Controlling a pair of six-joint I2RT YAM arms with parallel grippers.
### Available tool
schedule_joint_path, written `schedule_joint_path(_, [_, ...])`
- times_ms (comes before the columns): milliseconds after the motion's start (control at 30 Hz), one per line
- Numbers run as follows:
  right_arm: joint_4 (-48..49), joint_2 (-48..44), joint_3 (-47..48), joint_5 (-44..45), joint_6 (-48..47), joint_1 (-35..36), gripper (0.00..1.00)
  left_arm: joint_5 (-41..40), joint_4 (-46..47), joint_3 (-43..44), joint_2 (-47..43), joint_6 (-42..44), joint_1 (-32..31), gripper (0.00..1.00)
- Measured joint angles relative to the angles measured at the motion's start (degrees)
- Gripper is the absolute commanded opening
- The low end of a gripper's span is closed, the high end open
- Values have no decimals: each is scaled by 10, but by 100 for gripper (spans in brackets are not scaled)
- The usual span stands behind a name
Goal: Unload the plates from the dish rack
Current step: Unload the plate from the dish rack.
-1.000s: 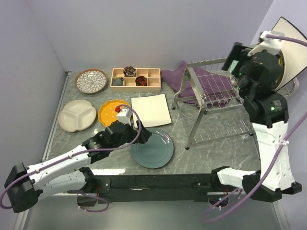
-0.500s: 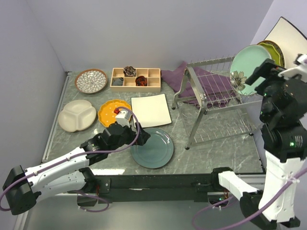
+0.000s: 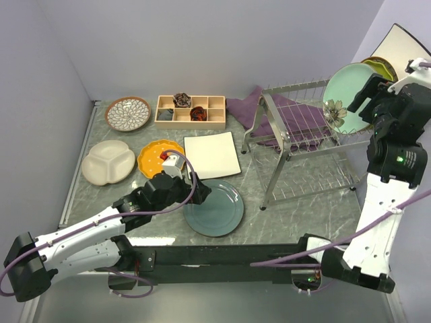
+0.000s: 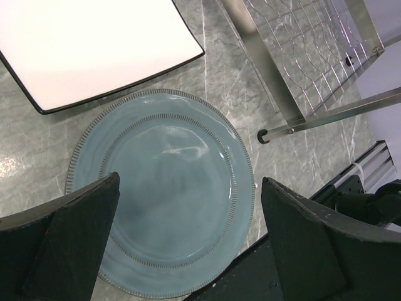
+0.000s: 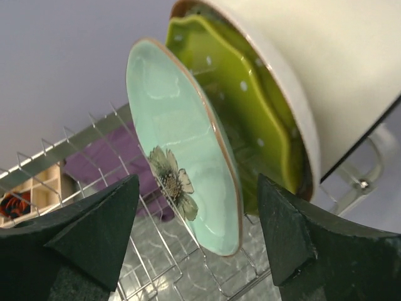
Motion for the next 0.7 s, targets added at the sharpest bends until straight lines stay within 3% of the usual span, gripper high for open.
schedule_joint_path(333, [3,-10,-37,-81,-7,-66,78,8,2,0,4,2,0,100])
schedule_joint_path(500, [6,-7,-42,-157,-8,-112,71,28,8,3,40,11,0,99])
schedule_joint_path(700, [23,-5,-59,-215,-6,-117,65,58,21,4,67,15,0,100])
